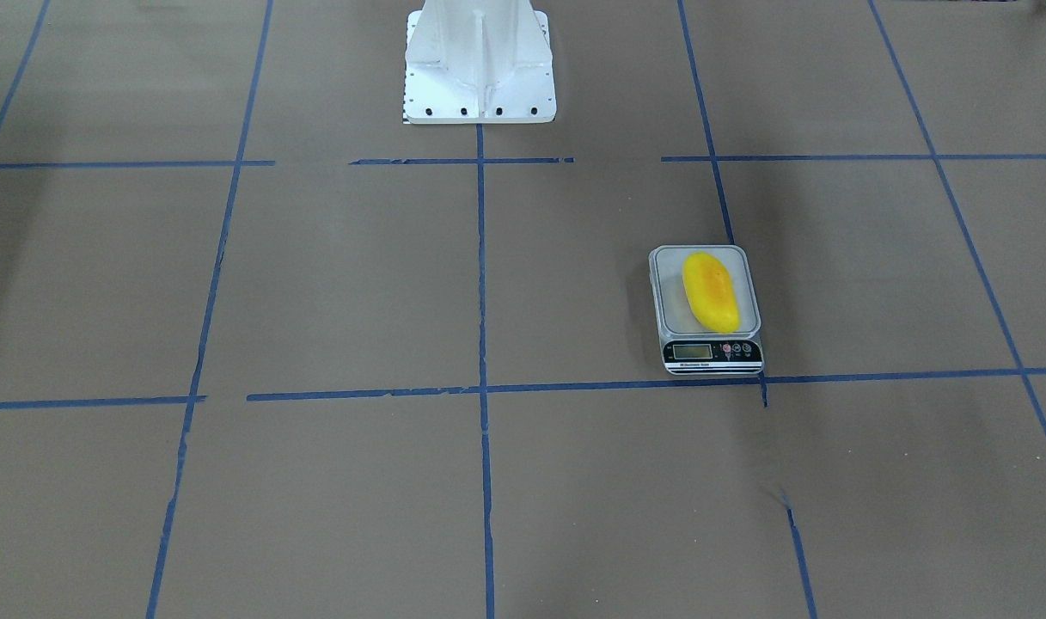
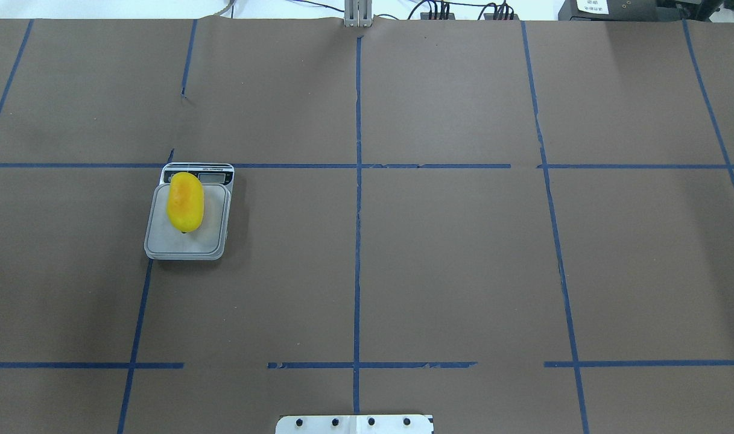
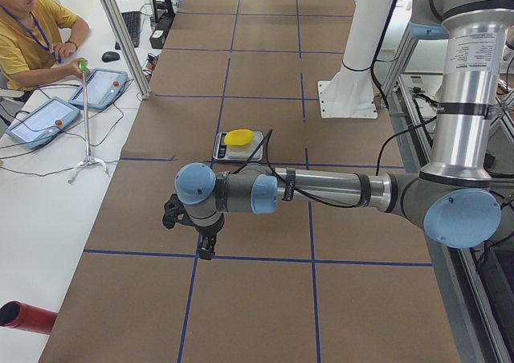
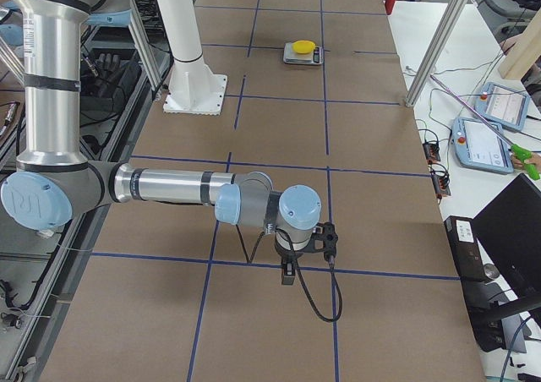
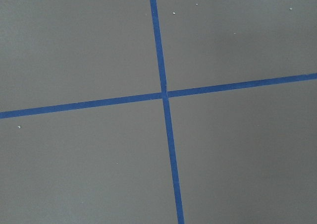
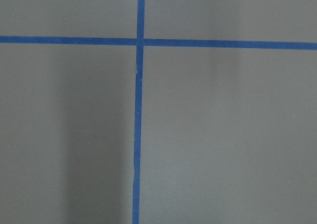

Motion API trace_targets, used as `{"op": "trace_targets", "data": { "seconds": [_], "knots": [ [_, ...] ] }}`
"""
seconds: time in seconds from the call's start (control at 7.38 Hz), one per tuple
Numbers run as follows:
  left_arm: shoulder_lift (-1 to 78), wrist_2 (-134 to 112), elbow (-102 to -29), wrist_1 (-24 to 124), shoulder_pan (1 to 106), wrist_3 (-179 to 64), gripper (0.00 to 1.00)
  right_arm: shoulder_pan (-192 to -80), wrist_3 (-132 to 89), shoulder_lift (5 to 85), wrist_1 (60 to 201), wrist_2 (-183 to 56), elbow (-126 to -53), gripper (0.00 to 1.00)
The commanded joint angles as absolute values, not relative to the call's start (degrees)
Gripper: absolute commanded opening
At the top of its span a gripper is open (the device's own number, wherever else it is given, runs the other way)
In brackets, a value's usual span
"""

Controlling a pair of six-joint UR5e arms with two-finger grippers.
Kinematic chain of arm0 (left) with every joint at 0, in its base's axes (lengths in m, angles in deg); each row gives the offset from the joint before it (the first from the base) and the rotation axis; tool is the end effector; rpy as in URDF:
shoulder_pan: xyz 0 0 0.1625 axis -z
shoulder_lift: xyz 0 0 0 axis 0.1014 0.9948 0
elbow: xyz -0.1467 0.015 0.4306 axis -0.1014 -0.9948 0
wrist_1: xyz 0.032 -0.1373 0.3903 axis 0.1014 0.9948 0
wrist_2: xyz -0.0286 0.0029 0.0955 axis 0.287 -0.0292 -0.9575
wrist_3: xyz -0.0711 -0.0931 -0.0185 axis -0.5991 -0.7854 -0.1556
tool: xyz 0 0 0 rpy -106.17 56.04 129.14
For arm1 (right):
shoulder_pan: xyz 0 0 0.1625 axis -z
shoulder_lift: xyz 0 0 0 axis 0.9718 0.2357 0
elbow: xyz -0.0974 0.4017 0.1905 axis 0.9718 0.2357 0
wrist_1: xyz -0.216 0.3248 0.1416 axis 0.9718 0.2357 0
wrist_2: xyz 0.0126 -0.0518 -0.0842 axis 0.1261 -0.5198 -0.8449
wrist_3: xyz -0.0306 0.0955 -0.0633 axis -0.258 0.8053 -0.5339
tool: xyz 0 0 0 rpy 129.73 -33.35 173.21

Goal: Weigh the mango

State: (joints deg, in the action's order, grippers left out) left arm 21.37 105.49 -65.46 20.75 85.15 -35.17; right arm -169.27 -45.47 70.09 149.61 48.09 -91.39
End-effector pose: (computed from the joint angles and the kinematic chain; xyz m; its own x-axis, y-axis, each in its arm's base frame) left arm -0.0536 -0.5118 0.6708 0.6638 0.1332 -0.7359 -0.0726 0.9908 0.1138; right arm 0.0725 -0.4418 0.7091 0.7082 -0.0150 0.7058 0.0377 0.9991 -0.0167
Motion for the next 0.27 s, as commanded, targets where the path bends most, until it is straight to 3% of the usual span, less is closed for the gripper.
{"op": "trace_targets", "data": {
  "seconds": [0.0,0.14],
  "knots": [
    [21.4,105.3,-66.6,20.7,85.1,-35.2,1.0,-169.3,-45.5,70.1,149.6,48.1,-91.4,1.0],
    [22.1,104.9,-67.7,20.6,85.1,-35.2,1.0,-169.3,-45.5,70.1,149.6,48.1,-91.4,1.0]
  ]
}}
